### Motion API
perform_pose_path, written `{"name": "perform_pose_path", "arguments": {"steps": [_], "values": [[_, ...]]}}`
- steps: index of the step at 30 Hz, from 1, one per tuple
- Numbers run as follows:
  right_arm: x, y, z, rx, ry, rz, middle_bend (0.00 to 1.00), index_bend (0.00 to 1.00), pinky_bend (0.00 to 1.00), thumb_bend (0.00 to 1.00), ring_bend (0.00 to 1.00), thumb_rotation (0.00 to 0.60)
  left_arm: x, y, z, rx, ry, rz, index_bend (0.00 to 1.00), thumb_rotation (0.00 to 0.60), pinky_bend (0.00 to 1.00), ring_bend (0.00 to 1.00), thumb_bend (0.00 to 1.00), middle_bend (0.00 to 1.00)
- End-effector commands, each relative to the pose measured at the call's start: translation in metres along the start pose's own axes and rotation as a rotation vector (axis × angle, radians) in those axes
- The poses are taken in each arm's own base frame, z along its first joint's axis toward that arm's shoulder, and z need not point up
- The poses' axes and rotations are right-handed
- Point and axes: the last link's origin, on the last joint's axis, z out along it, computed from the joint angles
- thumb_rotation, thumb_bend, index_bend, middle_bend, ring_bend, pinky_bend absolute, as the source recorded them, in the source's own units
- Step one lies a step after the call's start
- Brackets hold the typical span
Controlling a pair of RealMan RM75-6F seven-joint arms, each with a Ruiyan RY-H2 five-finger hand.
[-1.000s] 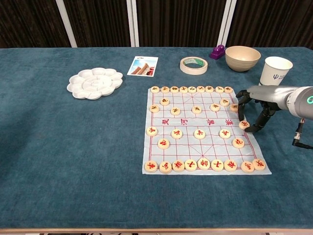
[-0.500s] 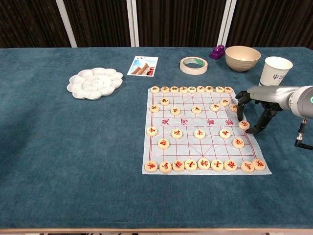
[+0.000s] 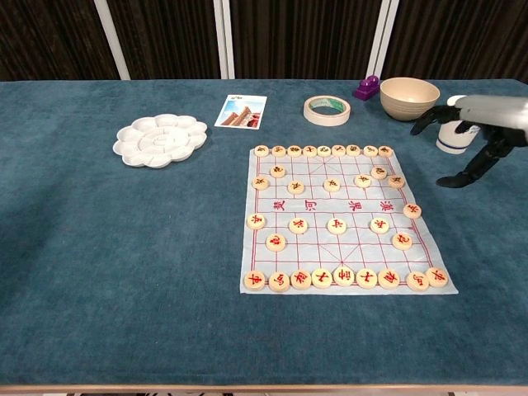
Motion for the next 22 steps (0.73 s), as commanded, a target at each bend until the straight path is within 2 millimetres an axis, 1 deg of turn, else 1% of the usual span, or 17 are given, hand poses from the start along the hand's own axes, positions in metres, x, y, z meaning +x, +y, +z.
{"name": "perform_pose_path", "arguments": {"steps": [1, 4, 7, 9, 12, 14, 18, 22], "values": [[0.012, 0.025, -0.046, -0.004, 0.122, 0.026, 0.00, 0.14, 0.14, 0.35, 0.03, 0.600, 0.001, -0.001, 0.000, 0.005, 0.004, 0.001, 0.18, 0.600, 0.00, 0.00, 0.00, 0.01], [0.008, 0.046, -0.085, -0.012, 0.224, 0.058, 0.00, 0.14, 0.14, 0.35, 0.02, 0.600, 0.004, -0.003, -0.001, 0.028, 0.018, 0.001, 0.18, 0.600, 0.00, 0.00, 0.00, 0.01], [-0.004, 0.066, -0.126, -0.006, 0.302, 0.075, 0.00, 0.14, 0.14, 0.35, 0.03, 0.600, 0.006, -0.006, -0.002, 0.066, 0.020, -0.019, 0.18, 0.600, 0.00, 0.00, 0.00, 0.01], [-0.012, 0.073, -0.145, 0.005, 0.329, 0.074, 0.00, 0.14, 0.14, 0.35, 0.03, 0.600, 0.007, -0.007, -0.001, 0.075, 0.015, -0.020, 0.18, 0.600, 0.00, 0.00, 0.00, 0.01], [-0.025, 0.079, -0.165, 0.015, 0.353, 0.041, 0.00, 0.12, 0.14, 0.35, 0.03, 0.600, 0.009, -0.008, -0.001, 0.068, 0.007, -0.031, 0.18, 0.600, 0.00, 0.00, 0.00, 0.01], [-0.030, 0.078, -0.168, 0.023, 0.356, 0.009, 0.00, 0.11, 0.14, 0.35, 0.03, 0.600, 0.010, -0.009, 0.001, 0.063, 0.001, -0.043, 0.18, 0.600, 0.00, 0.00, 0.00, 0.01], [-0.034, 0.080, -0.168, 0.014, 0.363, -0.062, 0.00, 0.11, 0.14, 0.35, 0.03, 0.600, 0.012, -0.019, 0.006, 0.085, 0.000, -0.060, 0.18, 0.600, 0.00, 0.00, 0.00, 0.01], [-0.033, 0.081, -0.168, 0.006, 0.356, -0.048, 0.00, 0.11, 0.14, 0.35, 0.03, 0.600, 0.014, -0.026, 0.013, 0.070, 0.009, -0.068, 0.18, 0.600, 0.00, 0.00, 0.00, 0.01]]}}
